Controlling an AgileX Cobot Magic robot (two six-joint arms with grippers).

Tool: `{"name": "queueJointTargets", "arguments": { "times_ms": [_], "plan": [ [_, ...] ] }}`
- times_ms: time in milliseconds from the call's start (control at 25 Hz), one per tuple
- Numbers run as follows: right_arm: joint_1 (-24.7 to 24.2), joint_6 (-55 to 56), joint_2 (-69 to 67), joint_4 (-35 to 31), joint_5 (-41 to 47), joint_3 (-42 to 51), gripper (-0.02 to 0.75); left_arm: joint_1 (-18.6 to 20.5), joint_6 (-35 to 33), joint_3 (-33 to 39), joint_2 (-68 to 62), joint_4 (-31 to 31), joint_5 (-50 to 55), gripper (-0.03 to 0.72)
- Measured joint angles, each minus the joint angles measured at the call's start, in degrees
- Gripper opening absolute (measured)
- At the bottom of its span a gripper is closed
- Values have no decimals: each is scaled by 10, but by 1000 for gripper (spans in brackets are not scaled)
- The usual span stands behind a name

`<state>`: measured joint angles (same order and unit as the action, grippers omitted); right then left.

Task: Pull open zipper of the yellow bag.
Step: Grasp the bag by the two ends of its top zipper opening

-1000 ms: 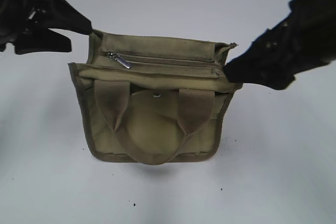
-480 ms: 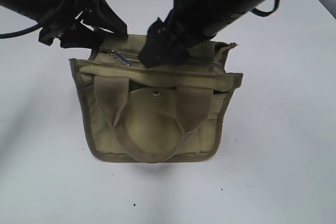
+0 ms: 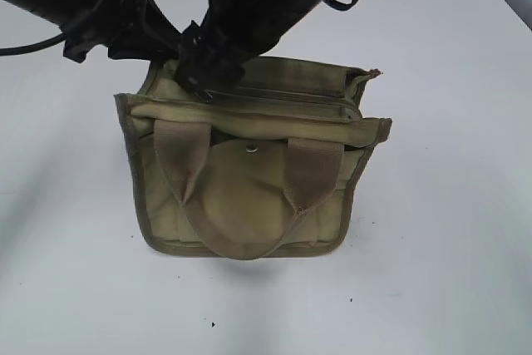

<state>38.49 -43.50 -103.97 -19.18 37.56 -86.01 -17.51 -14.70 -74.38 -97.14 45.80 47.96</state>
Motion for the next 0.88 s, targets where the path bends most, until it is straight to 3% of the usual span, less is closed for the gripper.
{"name": "queueJointTargets", "arguments": {
  "times_ms": [280,400,480,800,880],
  "plan": [
    [0,0,-26,7,1,-4,495,0,-3,-3,0,-3,3,32],
    [0,0,-40,7,-3,-6,461,0,-3,-3,0,-7,3,32],
    [0,0,-47,9,-4,-7,397,0,-3,-3,0,-10,2,32],
    [0,-1,-54,16,19,-8,24,0,-4,-3,0,-12,3,32],
    [0,-1,-54,16,31,-9,2,0,-4,-3,0,-12,4,32]
  ]
}}
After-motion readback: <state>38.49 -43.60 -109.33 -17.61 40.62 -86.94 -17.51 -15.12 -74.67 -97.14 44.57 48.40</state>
